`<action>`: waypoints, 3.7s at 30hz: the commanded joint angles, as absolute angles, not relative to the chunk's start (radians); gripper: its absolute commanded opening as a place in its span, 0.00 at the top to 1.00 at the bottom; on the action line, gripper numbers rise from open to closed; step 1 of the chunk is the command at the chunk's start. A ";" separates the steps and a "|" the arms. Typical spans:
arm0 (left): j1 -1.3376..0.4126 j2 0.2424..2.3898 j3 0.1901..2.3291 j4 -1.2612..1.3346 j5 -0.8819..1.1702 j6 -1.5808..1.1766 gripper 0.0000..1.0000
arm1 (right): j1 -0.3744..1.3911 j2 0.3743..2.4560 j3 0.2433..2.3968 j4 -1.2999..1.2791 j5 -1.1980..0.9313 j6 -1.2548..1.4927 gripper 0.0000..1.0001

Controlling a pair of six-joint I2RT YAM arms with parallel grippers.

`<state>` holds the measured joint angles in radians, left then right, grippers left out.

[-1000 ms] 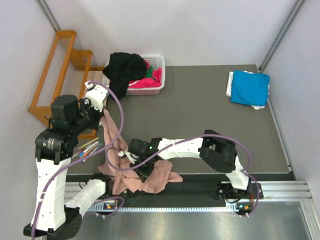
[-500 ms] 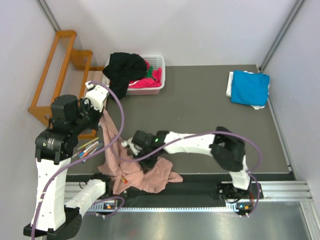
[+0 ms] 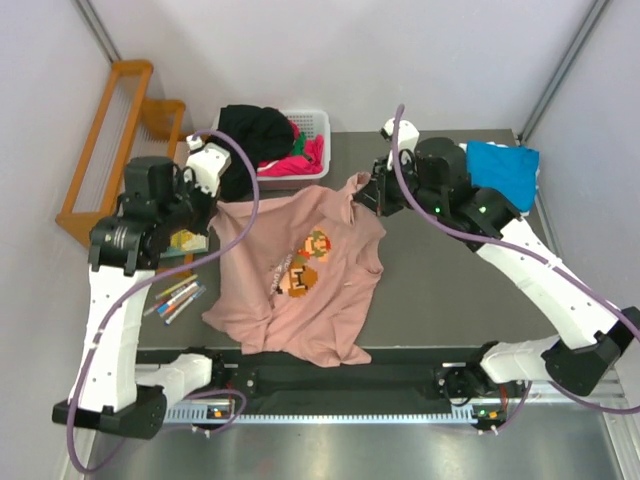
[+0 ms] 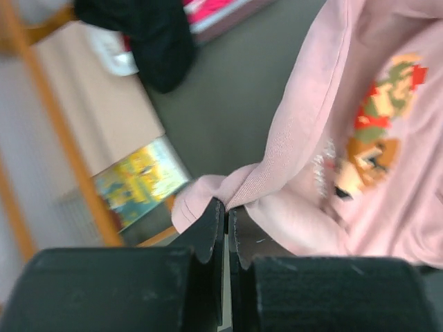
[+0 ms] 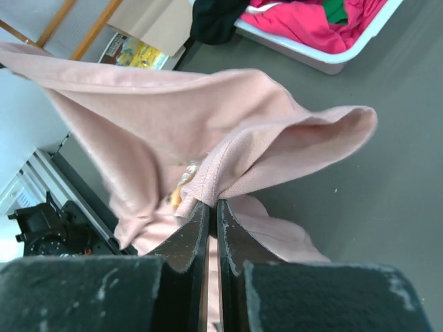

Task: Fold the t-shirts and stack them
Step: Flatten the tshirt out

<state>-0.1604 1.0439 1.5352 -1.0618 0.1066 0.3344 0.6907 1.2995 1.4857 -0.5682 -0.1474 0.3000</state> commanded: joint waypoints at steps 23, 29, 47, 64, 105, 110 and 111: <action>-0.371 1.177 2.137 -1.115 0.143 0.324 1.00 | 0.316 1.008 1.644 -0.630 -0.006 0.298 1.00; -0.365 1.131 2.305 -1.256 0.106 0.403 1.00 | 0.316 0.864 1.756 -0.630 0.020 0.298 1.00; -0.097 0.816 1.751 -1.322 0.310 0.693 1.00 | 0.325 0.670 1.708 -0.695 0.074 0.298 1.00; -0.097 0.838 1.797 -0.991 0.137 0.493 1.00 | 0.324 0.687 1.551 -0.586 0.040 0.331 1.00; 0.164 0.928 1.214 -0.747 0.532 0.606 1.00 | 0.293 0.964 1.258 -0.229 0.193 0.288 1.00; 0.130 1.107 1.192 -0.778 0.476 0.660 1.00 | 0.180 1.089 1.258 -0.160 0.135 0.350 1.00; 0.115 1.162 1.190 -0.776 0.435 0.666 1.00 | 0.170 1.123 1.261 -0.141 0.137 0.353 1.00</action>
